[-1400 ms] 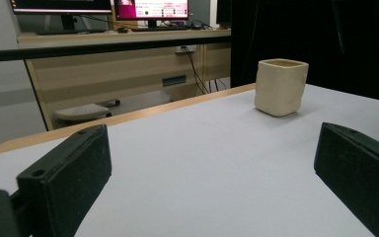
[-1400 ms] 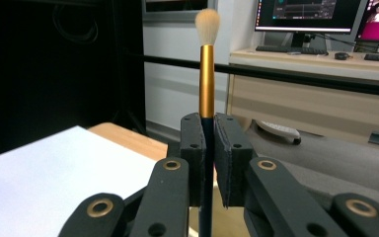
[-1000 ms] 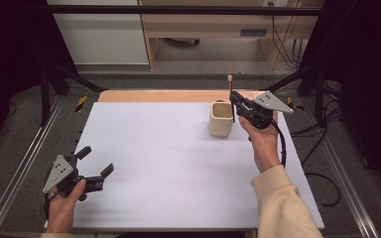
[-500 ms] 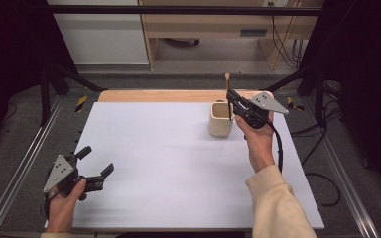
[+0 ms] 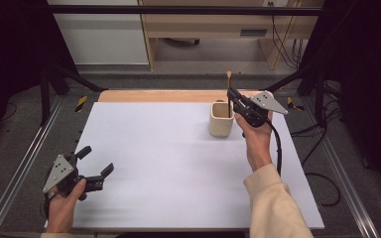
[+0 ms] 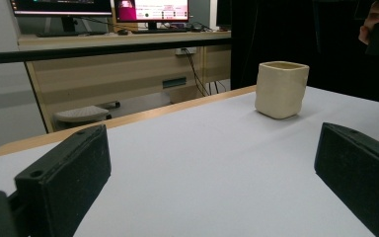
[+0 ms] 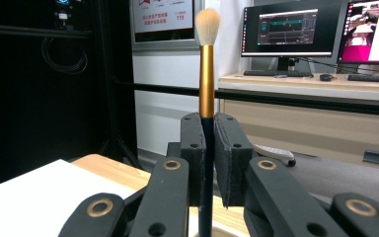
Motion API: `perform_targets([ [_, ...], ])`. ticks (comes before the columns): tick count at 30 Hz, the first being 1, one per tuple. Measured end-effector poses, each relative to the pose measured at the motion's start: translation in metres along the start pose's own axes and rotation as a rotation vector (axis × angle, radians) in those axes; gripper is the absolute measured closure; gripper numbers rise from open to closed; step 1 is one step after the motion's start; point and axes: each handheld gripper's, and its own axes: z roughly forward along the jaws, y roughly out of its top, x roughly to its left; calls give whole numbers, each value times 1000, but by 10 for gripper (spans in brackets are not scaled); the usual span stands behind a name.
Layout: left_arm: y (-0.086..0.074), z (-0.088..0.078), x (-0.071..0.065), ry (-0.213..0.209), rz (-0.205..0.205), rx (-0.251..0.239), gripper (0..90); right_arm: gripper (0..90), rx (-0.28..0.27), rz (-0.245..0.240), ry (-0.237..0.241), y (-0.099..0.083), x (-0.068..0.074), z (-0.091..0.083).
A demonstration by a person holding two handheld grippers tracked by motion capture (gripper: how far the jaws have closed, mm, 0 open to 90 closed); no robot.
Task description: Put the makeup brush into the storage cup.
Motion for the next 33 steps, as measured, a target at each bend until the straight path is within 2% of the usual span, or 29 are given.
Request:
perform_targets([
  [7, 0, 0, -1, -3, 4, 3, 0, 836, -1, 20, -10, -6, -3, 6],
  [11, 0, 0, -1, -5, 2, 2, 0, 836, -5, 9, -17, -10, -7, 10],
  [13, 0, 1, -1, -6, 1, 2, 0, 836, -5, 25, -22, -11, -8, 11],
  [23, 0, 1, 0, -8, -5, 1, 1, 836, -16, 4, -19, -20, -12, 19],
  [33, -1, 1, 1, -10, -5, 3, 1, 837, 1, -4, -24, -27, -13, 23],
])
